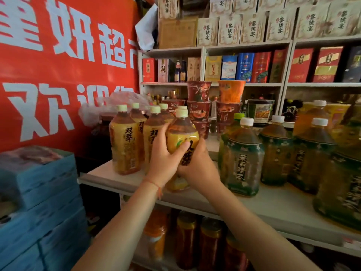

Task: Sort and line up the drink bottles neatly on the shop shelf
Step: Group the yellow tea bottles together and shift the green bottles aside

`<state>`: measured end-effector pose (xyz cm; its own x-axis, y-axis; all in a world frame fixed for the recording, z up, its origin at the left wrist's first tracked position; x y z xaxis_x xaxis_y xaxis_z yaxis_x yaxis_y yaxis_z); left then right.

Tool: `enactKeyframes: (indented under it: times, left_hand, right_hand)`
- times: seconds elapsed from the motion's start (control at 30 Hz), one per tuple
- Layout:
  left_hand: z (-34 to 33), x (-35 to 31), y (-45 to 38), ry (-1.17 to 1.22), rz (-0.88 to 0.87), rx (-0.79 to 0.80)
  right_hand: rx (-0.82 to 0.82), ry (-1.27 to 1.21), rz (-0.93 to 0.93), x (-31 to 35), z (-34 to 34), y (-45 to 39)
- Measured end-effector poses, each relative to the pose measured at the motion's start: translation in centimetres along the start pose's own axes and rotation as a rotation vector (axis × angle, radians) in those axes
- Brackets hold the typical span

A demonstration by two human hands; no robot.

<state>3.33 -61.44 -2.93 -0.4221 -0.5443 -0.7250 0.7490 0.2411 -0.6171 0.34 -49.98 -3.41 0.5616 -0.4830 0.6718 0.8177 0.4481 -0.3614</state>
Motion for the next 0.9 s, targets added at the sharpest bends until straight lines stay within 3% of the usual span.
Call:
enactKeyframes:
  times: [0.13,0.3,0.37,0.47,0.5,0.57,0.63,0.67,0.73,0.8,0.9]
  left_hand:
    - [1.3,1.0,-0.5,-0.383,-0.081,-0.119]
    - [2.0,2.4,-0.4,-0.325,-0.145,-0.075]
    - [1.7,2.4,-0.2,-0.329,-0.144,-0.079]
    - [1.1,1.3,0.6,-0.446,-0.198,-0.236]
    - [0.6,0.6,1.1,-0.503,-0.295,-0.32]
    - [-0.8,-0.9,2.2,-0.497,-0.516,-0.369]
    - [-2.7,-2.3,2.9,-0.382,-0.614,-0.223]
    - [-3.5,-2.9,3.1,-0.325,-0.587,-0.125]
    - [-5.2,-4.0,3.2,-0.245,-0.384,0.068]
    - [-6.9,-4.4,2.7,-0.144,-0.093,0.292]
    - [-9.4,-4.5,2.2,0.046,0.144,0.514]
  right_hand:
    - [-0.012,0.095,-0.06,0.9,-0.5,-0.9]
    - [-0.119,0.21,-0.034,1.8,-1.4,-0.7]
    - [-0.072,0.175,-0.046,1.8,-1.0,-0.5]
    - [0.007,0.311,-0.039,1.7,1.1,0.4]
    - [-0.079,0.431,0.02,1.8,2.2,1.0]
    - [-0.446,0.604,0.196,1.9,4.6,2.2]
    - [-0.796,0.624,0.233,1.5,6.6,3.3]
    - [-0.867,0.606,0.181,1.0,7.5,3.6]
    - [-0.767,0.496,-0.023,-0.6,8.8,3.6]
    - [-0.53,0.281,-0.231,-2.6,9.6,3.4]
    - [-0.323,0.109,-0.278,-4.9,10.5,3.3]
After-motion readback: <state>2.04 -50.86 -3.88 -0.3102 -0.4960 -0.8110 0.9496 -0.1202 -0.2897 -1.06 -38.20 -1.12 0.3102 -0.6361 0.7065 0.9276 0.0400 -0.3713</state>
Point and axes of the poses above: each hand's wrist, its own y-axis away from the middle knuckle, its own z-axis out of the back of the hand, x = y × z, the point moved 1 cm from there along -y, towards the middle knuckle, and after that the axes turned 9 degrees about x, right-handed, at the moved point
